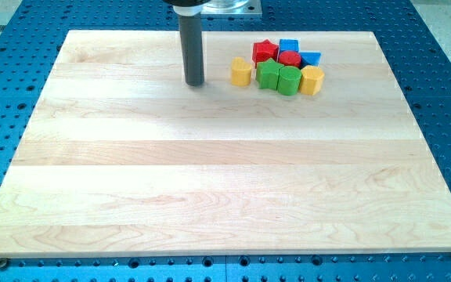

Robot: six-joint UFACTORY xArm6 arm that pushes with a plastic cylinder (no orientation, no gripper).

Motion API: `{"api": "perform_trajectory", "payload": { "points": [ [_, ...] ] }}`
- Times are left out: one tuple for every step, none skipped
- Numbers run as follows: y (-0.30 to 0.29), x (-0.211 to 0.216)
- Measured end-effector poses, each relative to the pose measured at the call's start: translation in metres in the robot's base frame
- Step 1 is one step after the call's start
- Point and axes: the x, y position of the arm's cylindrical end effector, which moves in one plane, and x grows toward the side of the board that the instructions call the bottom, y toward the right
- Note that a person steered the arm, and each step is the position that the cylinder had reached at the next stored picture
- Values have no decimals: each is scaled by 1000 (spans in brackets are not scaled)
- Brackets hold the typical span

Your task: Drag the yellow heart into the red star

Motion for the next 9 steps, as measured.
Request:
{"api": "perform_trajectory", "payload": {
  "points": [
    [16,2],
    [40,2],
    [63,1],
    [73,-15],
    [62,-35],
    [70,-37],
    [76,-37],
    [47,-55],
    [72,-95]
  ]
}}
